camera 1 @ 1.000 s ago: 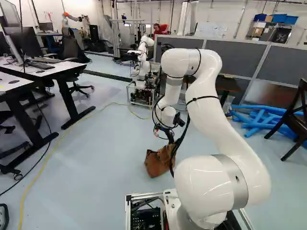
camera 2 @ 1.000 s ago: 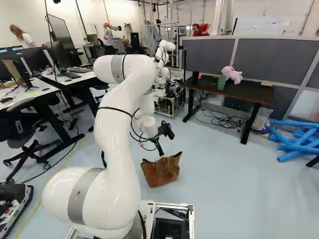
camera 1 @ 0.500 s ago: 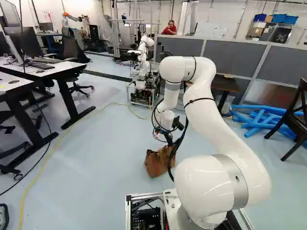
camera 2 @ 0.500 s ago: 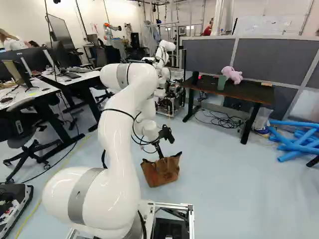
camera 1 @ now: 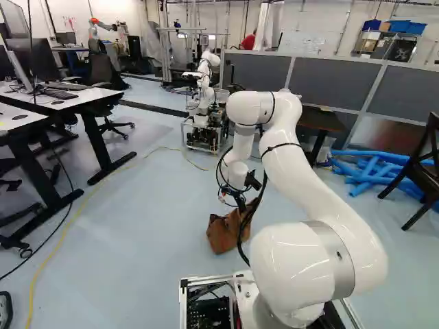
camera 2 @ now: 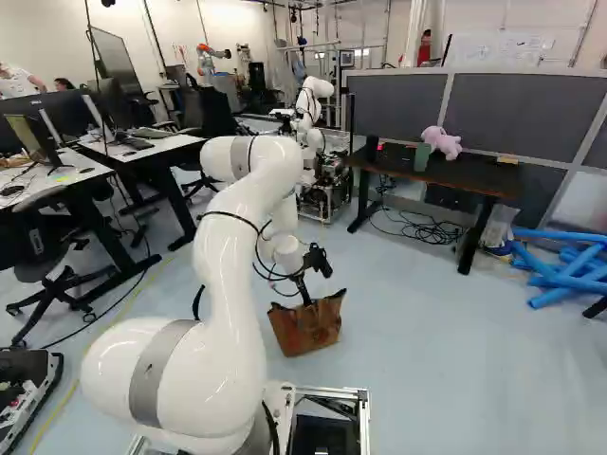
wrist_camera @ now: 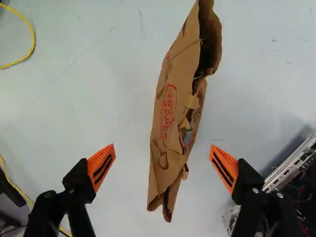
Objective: Pick up the bag on the ground and place it on the table
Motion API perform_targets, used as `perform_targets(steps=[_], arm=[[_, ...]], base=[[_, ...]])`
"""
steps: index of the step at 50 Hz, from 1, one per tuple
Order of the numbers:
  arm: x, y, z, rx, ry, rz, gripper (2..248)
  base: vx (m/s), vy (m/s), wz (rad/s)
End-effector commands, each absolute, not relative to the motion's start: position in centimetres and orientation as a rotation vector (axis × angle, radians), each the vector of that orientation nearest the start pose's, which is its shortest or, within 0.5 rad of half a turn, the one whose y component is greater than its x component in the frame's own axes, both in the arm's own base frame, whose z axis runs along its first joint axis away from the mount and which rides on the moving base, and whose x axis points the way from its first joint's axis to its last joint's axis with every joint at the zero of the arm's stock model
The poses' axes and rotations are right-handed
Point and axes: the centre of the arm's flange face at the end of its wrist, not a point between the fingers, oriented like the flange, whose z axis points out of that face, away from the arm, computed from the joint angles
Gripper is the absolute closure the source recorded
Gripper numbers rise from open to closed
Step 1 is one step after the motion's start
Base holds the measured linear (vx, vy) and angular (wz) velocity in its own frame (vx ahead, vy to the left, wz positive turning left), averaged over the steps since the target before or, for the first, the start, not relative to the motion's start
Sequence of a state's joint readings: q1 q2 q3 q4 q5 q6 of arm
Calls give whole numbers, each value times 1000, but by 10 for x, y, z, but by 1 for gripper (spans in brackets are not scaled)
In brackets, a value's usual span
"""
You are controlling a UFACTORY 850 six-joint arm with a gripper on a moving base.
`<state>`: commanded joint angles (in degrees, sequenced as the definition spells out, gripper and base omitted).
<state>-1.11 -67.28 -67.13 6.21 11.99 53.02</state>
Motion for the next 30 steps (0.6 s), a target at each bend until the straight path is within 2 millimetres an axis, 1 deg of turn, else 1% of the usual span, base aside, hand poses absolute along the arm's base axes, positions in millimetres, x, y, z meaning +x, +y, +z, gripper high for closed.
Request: perform_targets(steps=[30], arm=[[536,-15,-46,-2654,1553,-219,3]], base=[[0,0,0]])
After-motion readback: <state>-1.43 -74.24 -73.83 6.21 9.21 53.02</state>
